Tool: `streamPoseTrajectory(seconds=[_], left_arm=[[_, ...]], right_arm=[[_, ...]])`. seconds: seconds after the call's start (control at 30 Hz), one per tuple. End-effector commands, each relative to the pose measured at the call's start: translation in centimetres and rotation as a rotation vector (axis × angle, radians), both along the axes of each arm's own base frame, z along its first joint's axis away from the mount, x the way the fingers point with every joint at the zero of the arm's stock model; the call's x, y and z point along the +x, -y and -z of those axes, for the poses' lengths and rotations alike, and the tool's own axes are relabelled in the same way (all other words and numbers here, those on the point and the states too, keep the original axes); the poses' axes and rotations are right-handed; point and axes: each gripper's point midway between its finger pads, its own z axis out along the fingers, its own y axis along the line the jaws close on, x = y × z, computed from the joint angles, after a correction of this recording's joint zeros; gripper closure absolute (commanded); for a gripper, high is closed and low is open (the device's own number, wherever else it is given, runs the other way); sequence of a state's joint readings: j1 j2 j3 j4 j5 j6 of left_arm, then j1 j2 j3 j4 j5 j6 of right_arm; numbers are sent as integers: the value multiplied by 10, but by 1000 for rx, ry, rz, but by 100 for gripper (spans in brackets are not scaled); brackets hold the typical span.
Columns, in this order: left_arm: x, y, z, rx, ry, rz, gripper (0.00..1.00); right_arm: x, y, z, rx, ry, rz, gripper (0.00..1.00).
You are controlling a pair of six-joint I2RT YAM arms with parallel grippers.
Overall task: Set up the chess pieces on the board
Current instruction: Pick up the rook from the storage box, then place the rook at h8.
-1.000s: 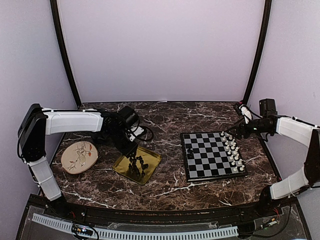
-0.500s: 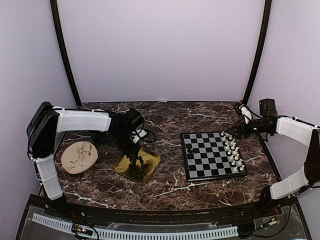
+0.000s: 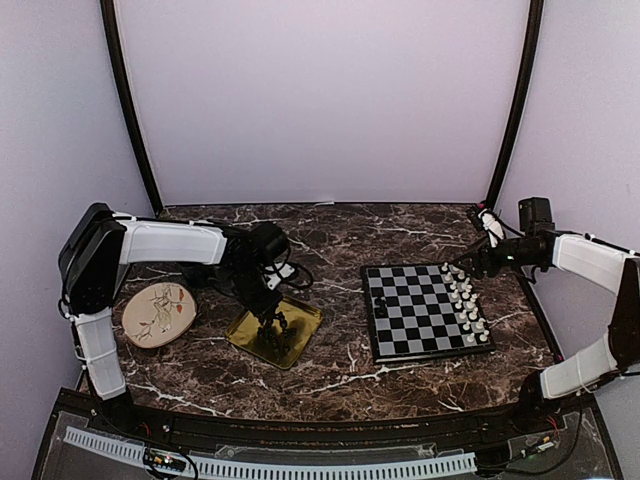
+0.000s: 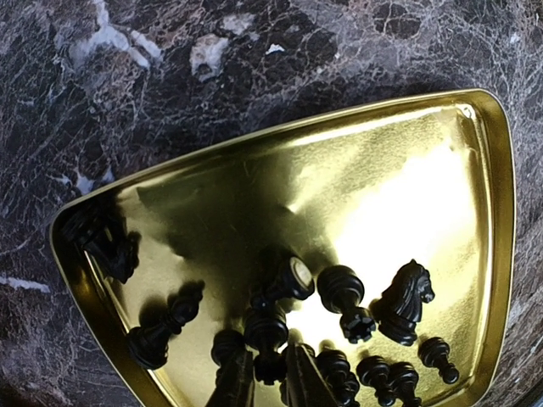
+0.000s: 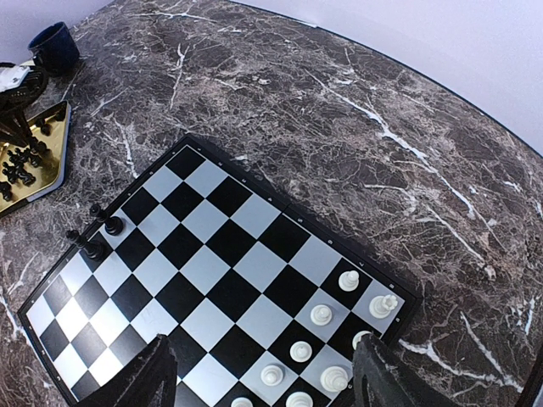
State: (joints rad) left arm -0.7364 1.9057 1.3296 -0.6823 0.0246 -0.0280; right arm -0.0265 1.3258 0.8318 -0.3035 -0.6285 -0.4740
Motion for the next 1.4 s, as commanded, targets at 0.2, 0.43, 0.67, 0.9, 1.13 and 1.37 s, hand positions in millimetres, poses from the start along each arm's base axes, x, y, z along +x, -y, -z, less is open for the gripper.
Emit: streamPoseTrajectory(seconds=[0.2,0.43,0.67,0.9,1.13,1.37], left_arm=[[2,7,-4,-25,-20,3,89],[4,10,-29,-49,5,2,92],[8,20,-58,-111,29,6,93],[36,63,-85,-287,108,25,92],[69,113,-103,-374,159,76,93],[99,153,-107,-443,213,104,93]], right_arm=[[4,-1,-7,-9,26,-3,29],[4,0,-8,-7,27,-3,29],[3,-1,-8,-6,28,-6,29],[3,-1,-11,-7,34,-5,29],[2,-1,-15,-6,49,-5,29],[2,-1,-15,-4,48,-6,29]])
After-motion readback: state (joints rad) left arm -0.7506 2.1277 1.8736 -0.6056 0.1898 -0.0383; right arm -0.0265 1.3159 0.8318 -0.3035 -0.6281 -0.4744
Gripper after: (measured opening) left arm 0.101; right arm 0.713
